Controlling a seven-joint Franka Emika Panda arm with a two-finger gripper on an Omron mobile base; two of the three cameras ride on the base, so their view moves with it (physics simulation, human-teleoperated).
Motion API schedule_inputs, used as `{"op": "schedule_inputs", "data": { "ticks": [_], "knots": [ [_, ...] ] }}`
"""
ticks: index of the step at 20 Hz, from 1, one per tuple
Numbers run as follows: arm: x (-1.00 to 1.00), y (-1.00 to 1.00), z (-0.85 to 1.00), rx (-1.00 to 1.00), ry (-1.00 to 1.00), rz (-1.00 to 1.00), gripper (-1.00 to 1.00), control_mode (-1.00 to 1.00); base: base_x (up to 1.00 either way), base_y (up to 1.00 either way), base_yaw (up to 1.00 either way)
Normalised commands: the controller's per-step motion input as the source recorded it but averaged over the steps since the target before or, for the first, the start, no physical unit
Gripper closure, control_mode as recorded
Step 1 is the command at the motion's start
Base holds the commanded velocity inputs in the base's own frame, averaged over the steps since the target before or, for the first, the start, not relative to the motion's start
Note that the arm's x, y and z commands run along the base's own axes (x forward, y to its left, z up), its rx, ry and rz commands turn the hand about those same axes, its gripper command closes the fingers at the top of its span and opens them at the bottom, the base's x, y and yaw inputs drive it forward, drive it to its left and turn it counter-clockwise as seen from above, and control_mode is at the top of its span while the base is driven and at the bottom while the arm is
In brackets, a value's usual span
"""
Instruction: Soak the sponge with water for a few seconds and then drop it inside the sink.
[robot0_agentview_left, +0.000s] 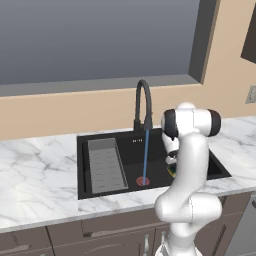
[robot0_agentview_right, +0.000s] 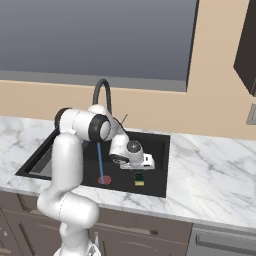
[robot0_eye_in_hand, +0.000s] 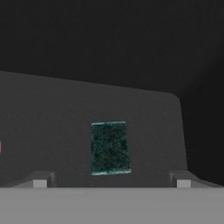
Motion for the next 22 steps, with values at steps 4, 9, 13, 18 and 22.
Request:
{"op": "schedule_inputs", "data": {
  "ticks": [4,9,13,18,22],
  "knots": [
    [0.0,-0.07,0.78,0.04,-0.08,-0.02,-1.0,-1.0,0.0,0.0,0.0],
    [0.0,-0.11,0.88,0.07,-0.07,-0.03,-1.0,-1.0,0.0,0.0,0.0],
    [0.0,-0.22,0.87,0.07,-0.02,-0.01,-1.0,-1.0,0.0,0.0,0.0],
    [0.0,-0.26,0.8,0.05,0.0,0.0,-1.0,-1.0,0.0,0.0,0.0],
    [-0.05,-0.23,0.82,0.02,0.0,0.0,-1.0,-1.0,0.0,0.0,0.0]
  ]
}}
